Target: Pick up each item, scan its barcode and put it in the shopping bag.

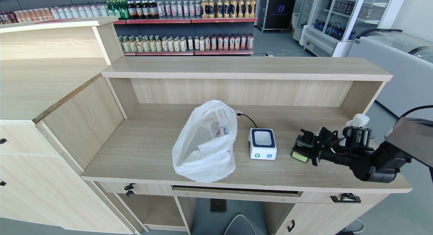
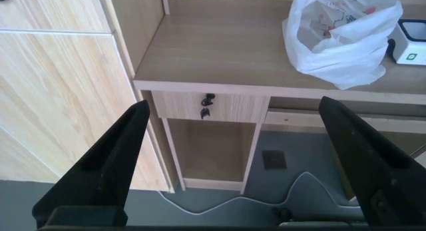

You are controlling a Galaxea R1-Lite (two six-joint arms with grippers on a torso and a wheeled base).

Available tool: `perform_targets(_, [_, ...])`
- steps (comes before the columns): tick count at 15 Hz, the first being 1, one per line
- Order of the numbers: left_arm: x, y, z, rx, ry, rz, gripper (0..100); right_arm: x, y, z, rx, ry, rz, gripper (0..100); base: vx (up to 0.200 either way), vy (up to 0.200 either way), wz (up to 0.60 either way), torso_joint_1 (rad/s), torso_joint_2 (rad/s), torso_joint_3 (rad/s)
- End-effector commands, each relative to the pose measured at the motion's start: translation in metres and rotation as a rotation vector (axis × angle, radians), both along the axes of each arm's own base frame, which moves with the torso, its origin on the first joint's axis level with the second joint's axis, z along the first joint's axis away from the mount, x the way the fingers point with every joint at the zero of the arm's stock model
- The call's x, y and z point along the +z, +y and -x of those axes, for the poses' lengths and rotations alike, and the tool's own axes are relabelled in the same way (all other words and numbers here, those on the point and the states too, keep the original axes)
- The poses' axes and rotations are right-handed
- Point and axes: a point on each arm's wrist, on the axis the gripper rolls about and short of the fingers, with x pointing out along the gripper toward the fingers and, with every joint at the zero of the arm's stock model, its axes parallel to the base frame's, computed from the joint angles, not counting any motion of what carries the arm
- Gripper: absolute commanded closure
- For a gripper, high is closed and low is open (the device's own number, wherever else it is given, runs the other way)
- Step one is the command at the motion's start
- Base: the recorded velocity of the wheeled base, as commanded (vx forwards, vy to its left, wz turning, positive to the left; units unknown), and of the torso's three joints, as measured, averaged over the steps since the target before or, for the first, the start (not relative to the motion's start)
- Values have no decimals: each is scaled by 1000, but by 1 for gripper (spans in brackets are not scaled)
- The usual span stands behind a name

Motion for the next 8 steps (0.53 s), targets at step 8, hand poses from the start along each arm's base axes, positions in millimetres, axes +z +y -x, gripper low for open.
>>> perform_targets(8, [0, 0, 0, 0, 0, -2, 0, 158, -32, 78, -112, -349, 82, 100, 0, 0, 0, 0, 0, 0])
